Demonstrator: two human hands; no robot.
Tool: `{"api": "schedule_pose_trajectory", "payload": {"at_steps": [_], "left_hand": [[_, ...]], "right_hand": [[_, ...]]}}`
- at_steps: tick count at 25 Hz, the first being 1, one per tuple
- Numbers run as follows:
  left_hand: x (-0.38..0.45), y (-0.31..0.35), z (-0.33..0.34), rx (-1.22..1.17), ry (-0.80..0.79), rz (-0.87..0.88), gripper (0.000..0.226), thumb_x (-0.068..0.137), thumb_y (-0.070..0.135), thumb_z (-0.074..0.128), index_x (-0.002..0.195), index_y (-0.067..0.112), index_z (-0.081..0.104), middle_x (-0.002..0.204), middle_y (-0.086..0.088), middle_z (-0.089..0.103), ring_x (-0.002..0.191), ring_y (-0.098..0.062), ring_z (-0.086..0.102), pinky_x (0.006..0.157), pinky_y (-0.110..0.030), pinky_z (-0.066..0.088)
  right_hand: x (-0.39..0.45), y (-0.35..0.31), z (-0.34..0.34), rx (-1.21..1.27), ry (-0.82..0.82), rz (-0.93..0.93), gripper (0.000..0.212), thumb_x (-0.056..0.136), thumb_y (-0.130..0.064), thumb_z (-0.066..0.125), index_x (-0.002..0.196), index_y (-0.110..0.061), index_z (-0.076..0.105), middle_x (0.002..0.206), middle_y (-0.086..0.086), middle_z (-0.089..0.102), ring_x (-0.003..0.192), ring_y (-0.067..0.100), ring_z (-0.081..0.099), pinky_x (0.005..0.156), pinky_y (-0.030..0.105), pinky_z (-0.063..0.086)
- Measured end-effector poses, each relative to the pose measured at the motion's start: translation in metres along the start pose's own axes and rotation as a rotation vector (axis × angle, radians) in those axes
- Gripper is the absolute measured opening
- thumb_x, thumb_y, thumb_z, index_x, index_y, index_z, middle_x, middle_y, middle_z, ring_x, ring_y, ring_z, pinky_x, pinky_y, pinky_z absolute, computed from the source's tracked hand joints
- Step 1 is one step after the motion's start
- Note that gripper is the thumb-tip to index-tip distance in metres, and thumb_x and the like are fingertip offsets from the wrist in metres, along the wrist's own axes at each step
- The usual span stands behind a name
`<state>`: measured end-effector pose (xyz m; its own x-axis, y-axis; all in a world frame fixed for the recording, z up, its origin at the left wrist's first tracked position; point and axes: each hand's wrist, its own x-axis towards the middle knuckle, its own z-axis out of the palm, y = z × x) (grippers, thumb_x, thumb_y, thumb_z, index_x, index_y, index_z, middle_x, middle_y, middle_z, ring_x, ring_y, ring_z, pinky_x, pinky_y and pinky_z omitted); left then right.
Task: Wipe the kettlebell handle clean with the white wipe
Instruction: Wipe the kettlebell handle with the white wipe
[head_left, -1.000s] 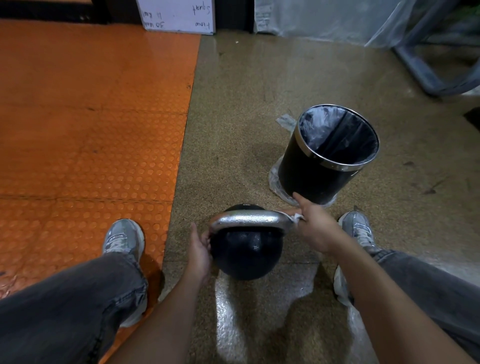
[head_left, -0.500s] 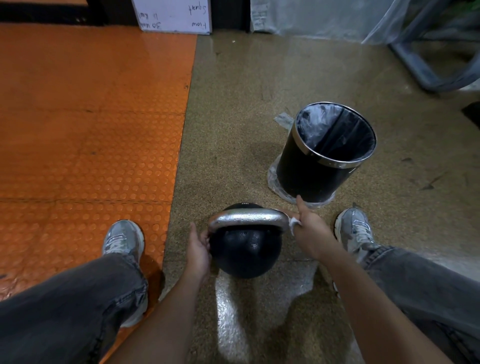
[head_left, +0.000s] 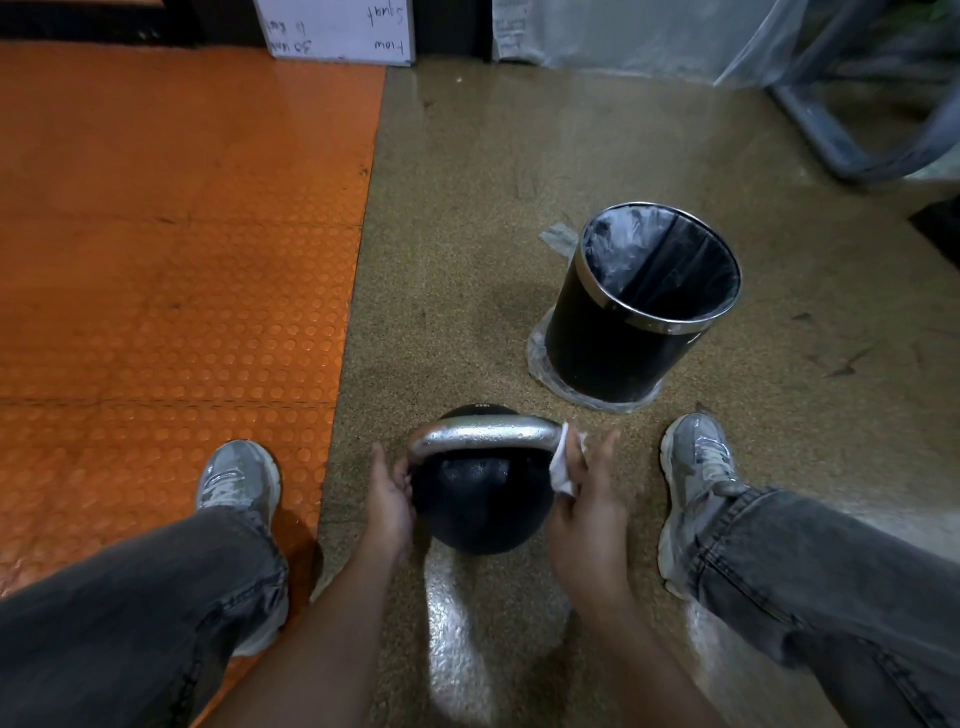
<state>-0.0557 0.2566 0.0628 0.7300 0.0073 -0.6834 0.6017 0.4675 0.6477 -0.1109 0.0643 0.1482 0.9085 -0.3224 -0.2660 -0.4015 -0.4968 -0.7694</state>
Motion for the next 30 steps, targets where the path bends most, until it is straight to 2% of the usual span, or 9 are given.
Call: {"api": "schedule_pose_trajectory", "payload": {"at_steps": [2, 4, 7, 13, 18, 22, 25, 27, 30], "left_hand": [[0.000, 0.000, -0.001, 0.006, 0.004, 0.002, 0.080, 0.094, 0.071, 0.014, 0.143, 0.018, 0.049, 0.137, -0.013, 0.058, 0.132, -0.026, 0.047, 0.113, -0.047, 0.028], [0.000, 0.000, -0.001, 0.005, 0.007, -0.007, 0.079, 0.094, 0.072, 0.014, 0.140, 0.019, 0.052, 0.134, -0.013, 0.061, 0.131, -0.026, 0.049, 0.113, -0.048, 0.029], [0.001, 0.000, -0.001, 0.009, 0.002, 0.003, 0.079, 0.094, 0.072, 0.014, 0.138, 0.020, 0.054, 0.132, -0.013, 0.062, 0.129, -0.027, 0.051, 0.113, -0.049, 0.031], [0.001, -0.001, -0.003, 0.026, -0.002, 0.002, 0.080, 0.094, 0.071, 0.013, 0.141, 0.019, 0.052, 0.132, -0.013, 0.062, 0.128, -0.026, 0.051, 0.109, -0.045, 0.032], [0.000, -0.001, -0.001, 0.027, 0.007, 0.011, 0.076, 0.096, 0.068, 0.013, 0.134, 0.019, 0.056, 0.129, -0.010, 0.063, 0.126, -0.024, 0.052, 0.096, -0.037, 0.037], [-0.001, -0.001, 0.000, 0.048, 0.017, 0.011, 0.075, 0.098, 0.065, 0.011, 0.140, 0.017, 0.051, 0.131, -0.010, 0.060, 0.121, -0.020, 0.051, 0.098, -0.036, 0.033], [0.001, -0.002, -0.002, 0.055, 0.018, 0.023, 0.077, 0.097, 0.066, 0.012, 0.142, 0.016, 0.049, 0.135, -0.011, 0.059, 0.128, -0.022, 0.049, 0.099, -0.036, 0.032], [0.003, -0.002, -0.004, 0.053, 0.014, 0.010, 0.078, 0.096, 0.068, 0.012, 0.144, 0.017, 0.046, 0.137, -0.011, 0.058, 0.132, -0.023, 0.047, 0.099, -0.036, 0.033], [0.005, -0.003, -0.006, 0.056, 0.004, -0.004, 0.080, 0.095, 0.070, 0.013, 0.145, 0.018, 0.047, 0.136, -0.011, 0.059, 0.129, -0.022, 0.050, 0.099, -0.036, 0.034]], "right_hand": [[0.004, 0.004, 0.002, 0.016, 0.031, 0.002, 0.092, 0.102, -0.001, 0.050, 0.163, -0.027, -0.014, 0.141, -0.014, 0.060, 0.121, 0.010, 0.064, 0.095, 0.026, 0.054], [0.012, -0.002, 0.000, 0.028, 0.024, 0.008, 0.094, 0.101, 0.003, 0.048, 0.162, -0.028, -0.016, 0.152, -0.017, 0.052, 0.134, 0.013, 0.058, 0.108, 0.039, 0.051], [0.000, -0.011, 0.004, -0.002, 0.025, -0.013, 0.099, 0.098, 0.007, 0.050, 0.162, -0.027, -0.017, 0.159, -0.022, 0.040, 0.136, 0.008, 0.053, 0.113, 0.034, 0.046], [0.008, -0.012, 0.003, -0.002, 0.030, 0.003, 0.097, 0.098, 0.007, 0.049, 0.162, -0.027, -0.017, 0.158, -0.024, 0.040, 0.139, 0.008, 0.051, 0.115, 0.036, 0.044], [0.001, -0.009, 0.004, -0.023, 0.035, 0.021, 0.094, 0.099, 0.005, 0.048, 0.162, -0.025, -0.015, 0.153, -0.012, 0.052, 0.121, 0.011, 0.065, 0.103, 0.030, 0.052], [0.007, -0.017, 0.002, -0.010, 0.050, -0.019, 0.095, 0.097, 0.007, 0.049, 0.164, -0.025, -0.011, 0.151, -0.026, 0.047, 0.125, 0.001, 0.058, 0.107, 0.025, 0.046], [-0.006, -0.008, 0.007, 0.006, 0.074, -0.020, 0.095, 0.099, 0.006, 0.048, 0.162, -0.028, -0.014, 0.157, -0.015, 0.046, 0.130, 0.014, 0.060, 0.110, 0.037, 0.050], [0.005, -0.004, 0.006, 0.004, 0.053, 0.029, 0.093, 0.101, 0.002, 0.049, 0.162, -0.027, -0.015, 0.151, -0.009, 0.055, 0.127, 0.016, 0.063, 0.107, 0.031, 0.049], [0.008, -0.016, 0.003, 0.023, 0.081, 0.012, 0.092, 0.100, 0.004, 0.049, 0.163, -0.029, -0.010, 0.142, -0.023, 0.056, 0.123, 0.009, 0.064, 0.103, 0.025, 0.048]]}}
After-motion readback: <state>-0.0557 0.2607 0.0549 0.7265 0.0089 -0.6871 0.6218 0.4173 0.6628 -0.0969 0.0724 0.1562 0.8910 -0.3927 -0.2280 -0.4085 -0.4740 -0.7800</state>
